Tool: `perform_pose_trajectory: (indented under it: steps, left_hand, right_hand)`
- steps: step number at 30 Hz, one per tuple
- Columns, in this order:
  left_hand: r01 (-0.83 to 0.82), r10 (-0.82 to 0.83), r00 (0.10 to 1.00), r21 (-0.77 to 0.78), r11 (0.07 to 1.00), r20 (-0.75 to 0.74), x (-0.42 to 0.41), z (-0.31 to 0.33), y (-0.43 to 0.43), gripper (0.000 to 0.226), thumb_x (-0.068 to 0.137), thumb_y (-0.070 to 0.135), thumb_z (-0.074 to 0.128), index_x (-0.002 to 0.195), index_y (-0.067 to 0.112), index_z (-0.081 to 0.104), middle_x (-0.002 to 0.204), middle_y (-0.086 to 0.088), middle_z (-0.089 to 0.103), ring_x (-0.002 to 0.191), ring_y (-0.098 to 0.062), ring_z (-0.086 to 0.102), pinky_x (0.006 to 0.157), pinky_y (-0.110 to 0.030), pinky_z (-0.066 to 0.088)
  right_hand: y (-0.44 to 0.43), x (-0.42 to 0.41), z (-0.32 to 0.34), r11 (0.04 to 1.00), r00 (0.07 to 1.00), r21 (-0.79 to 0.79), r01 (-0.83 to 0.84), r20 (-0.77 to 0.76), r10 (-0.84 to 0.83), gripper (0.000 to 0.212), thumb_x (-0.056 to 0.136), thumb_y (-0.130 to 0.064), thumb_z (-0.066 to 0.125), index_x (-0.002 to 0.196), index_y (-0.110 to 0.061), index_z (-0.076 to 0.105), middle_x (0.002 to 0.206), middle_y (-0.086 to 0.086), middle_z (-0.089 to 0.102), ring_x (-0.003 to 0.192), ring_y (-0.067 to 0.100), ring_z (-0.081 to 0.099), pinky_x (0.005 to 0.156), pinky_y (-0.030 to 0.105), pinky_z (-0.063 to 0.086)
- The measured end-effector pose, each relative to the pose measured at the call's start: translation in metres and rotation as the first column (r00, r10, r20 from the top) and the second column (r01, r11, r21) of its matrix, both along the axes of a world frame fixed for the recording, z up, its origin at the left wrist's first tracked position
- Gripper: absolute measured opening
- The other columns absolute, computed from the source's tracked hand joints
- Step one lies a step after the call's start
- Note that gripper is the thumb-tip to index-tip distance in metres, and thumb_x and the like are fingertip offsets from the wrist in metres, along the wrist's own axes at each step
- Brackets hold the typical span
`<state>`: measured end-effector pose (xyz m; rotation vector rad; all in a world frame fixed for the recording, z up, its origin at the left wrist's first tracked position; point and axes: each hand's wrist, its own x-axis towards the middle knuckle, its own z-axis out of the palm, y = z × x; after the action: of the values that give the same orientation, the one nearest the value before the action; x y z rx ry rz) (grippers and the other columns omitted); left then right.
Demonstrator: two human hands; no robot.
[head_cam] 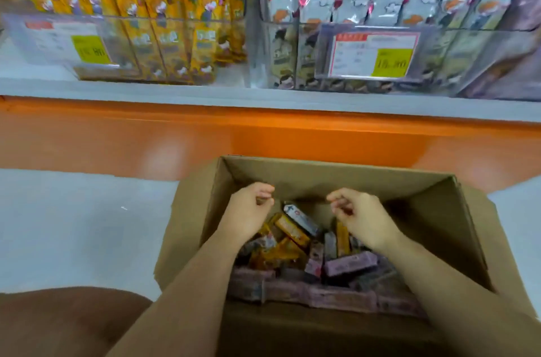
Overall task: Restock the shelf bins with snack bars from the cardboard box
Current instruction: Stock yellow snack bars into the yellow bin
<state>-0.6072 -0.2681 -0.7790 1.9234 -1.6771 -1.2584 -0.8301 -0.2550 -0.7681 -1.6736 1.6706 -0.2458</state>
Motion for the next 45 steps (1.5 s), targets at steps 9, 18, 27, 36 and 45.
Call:
perform_pose_trajectory:
  steps: [9,18,27,36,45]
  left_hand:
    - [0.122,-0.136,0.991,0.334,0.935,0.019,-0.012,-0.061,0.001,0.040,0.092,0.014,0.060,0.130,0.019,0.053,0.122,0.000,0.057,0.101,-0.007,0.051,0.086,-0.021,0.043]
    - [0.264,-0.341,0.935,0.459,0.848,0.094,-0.006,-0.088,0.007,0.088,0.075,0.034,0.079,0.147,0.026,0.028,0.151,-0.006,0.017,0.136,-0.026,0.027,0.111,-0.034,0.031]
    - [0.139,-0.199,0.979,0.580,0.803,0.039,0.003,-0.100,0.014,0.121,0.071,0.035,0.082,0.152,0.022,-0.008,0.159,-0.009,0.003,0.145,-0.027,0.011,0.113,-0.036,0.022]
    - [-0.020,0.129,0.979,0.560,0.828,-0.156,-0.001,-0.097,0.006,0.086,0.075,0.039,0.077,0.144,0.034,0.026,0.143,-0.002,0.038,0.120,-0.020,0.048,0.086,-0.030,0.046]
    - [-0.077,0.206,0.956,0.501,0.862,-0.208,-0.012,-0.084,-0.006,0.019,0.095,0.038,0.049,0.112,0.034,0.056,0.112,0.005,0.056,0.104,-0.014,0.053,0.082,-0.031,0.042]
  right_hand:
    - [0.001,0.015,-0.075,0.947,0.994,0.304,-0.106,0.058,0.092,0.036,0.090,-0.014,0.061,0.126,-0.016,0.056,0.121,0.003,0.061,0.110,0.015,0.057,0.092,0.022,0.044]
    - [-0.006,0.048,-0.113,0.878,0.922,0.378,-0.294,-0.130,0.365,0.049,0.088,-0.036,0.058,0.132,-0.024,0.042,0.121,0.008,0.061,0.107,0.028,0.059,0.087,0.037,0.049]
    - [-0.005,0.049,-0.126,0.847,0.906,0.410,-0.337,-0.102,0.410,0.112,0.069,-0.046,0.077,0.151,-0.021,0.006,0.149,0.013,0.034,0.132,0.033,0.037,0.105,0.037,0.038]
    - [0.000,0.050,-0.124,0.954,0.995,0.285,-0.089,0.067,0.073,0.093,0.073,-0.034,0.078,0.147,-0.024,0.022,0.127,0.013,0.052,0.109,0.028,0.056,0.090,0.037,0.048]
    - [-0.002,0.047,-0.112,0.942,0.982,0.329,-0.062,0.187,-0.001,0.087,0.069,-0.026,0.082,0.142,-0.023,0.034,0.126,-0.002,0.055,0.112,0.016,0.054,0.090,0.026,0.044]
